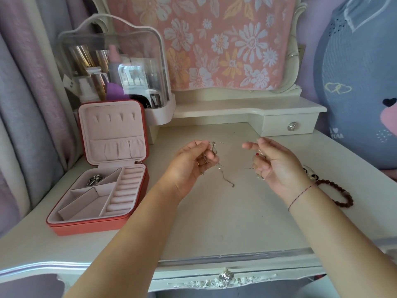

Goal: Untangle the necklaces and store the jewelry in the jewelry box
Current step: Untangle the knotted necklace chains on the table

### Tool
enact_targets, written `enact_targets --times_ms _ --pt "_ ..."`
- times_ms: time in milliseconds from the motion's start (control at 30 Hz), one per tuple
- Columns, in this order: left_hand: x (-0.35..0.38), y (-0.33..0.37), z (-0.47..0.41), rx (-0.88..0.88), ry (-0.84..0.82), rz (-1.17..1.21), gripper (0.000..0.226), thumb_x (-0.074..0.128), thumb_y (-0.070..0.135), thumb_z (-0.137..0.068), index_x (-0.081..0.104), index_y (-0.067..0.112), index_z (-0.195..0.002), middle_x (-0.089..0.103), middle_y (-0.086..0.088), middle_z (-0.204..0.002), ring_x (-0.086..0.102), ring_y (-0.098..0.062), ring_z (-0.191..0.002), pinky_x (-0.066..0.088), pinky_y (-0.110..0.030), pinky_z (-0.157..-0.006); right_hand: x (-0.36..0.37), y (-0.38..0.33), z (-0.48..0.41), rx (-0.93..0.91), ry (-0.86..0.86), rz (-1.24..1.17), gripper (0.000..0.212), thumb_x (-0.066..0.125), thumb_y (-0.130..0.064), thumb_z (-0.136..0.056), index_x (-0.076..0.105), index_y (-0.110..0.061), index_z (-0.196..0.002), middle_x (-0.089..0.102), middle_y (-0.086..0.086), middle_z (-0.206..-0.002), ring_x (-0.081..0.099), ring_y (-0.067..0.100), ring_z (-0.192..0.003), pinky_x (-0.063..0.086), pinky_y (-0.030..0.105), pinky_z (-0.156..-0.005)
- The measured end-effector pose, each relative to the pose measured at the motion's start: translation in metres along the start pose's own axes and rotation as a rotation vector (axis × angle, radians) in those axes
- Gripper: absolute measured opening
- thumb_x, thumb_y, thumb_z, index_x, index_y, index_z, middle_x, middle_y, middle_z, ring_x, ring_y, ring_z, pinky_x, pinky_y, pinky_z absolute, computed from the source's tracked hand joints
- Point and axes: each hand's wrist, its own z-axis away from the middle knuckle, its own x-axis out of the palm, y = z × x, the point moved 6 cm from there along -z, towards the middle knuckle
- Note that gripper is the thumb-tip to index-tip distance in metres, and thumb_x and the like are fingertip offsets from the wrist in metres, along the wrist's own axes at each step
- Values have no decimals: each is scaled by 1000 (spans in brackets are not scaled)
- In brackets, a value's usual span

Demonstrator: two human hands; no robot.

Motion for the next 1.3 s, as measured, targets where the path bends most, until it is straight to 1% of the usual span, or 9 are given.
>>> enact_targets --times_ms 100,167,233,367,633,800,933,1167,1300 --pt "-2 1 -1 -22 0 101 21 49 16 -99 57 12 -81 46 2 -58 47 -11 -52 55 -26 -65 -6 2 -3 -5 70 42 14 55 -13 -95 58 -17 -81 49 -6 -54 36 9 -42 31 24 -61" --pt "-5 1 -1 -22 21 85 19 50 19 -98 60 14 -82 43 6 -56 41 -8 -50 47 -21 -57 -8 2 -4 7 69 17 11 57 -12 -93 59 -16 -83 38 -7 -50 33 9 -42 45 25 -70" --pt "-7 1 -2 -19 53 53 18 52 20 -98 63 16 -84 41 7 -55 38 -7 -49 42 -19 -56 -8 2 -4 40 51 -50 8 58 -12 -91 59 -15 -84 33 -6 -51 29 9 -43 54 27 -67" --pt "-11 2 -2 -8 107 58 18 53 20 -97 65 15 -84 35 7 -52 35 -7 -47 39 -20 -57 -10 -4 0 33 78 -46 4 62 -12 -89 62 -14 -85 38 -4 -57 30 9 -46 39 19 -44" --pt "-12 3 -1 -4 155 79 16 57 18 -95 67 13 -84 42 5 -52 44 -8 -49 46 -23 -66 -14 -13 3 -99 117 117 6 62 -6 -89 63 -11 -87 44 -1 -61 32 7 -44 26 19 -43" --pt "-8 3 1 -66 42 271 16 56 23 -94 67 17 -83 55 6 -63 53 -7 -56 54 -21 -63 4 -14 11 -264 -20 596 16 68 -9 -86 72 -22 -78 39 -11 -58 32 6 -49 28 17 -47" --pt "-1 8 5 -64 -52 326 15 52 25 -95 63 20 -87 73 4 -91 68 -10 -76 56 -21 -64 20 -3 14 -325 -135 797 15 67 -14 -88 77 -26 -86 28 -8 -57 28 9 -53 26 17 -50" --pt "13 9 12 -67 -172 296 11 56 25 -84 63 18 -88 71 1 -109 67 -10 -73 55 -20 -57 30 7 16 -245 -257 748 15 68 -27 -88 75 -39 -93 49 2 -70 36 11 -60 31 24 -62" --pt "16 8 12 -76 -202 298 11 55 24 -85 64 18 -87 70 0 -110 66 -8 -69 54 -17 -53 34 5 21 -179 -295 604 20 55 -15 -96 72 -18 -105 38 -17 -44 26 3 -40 24 12 -46"
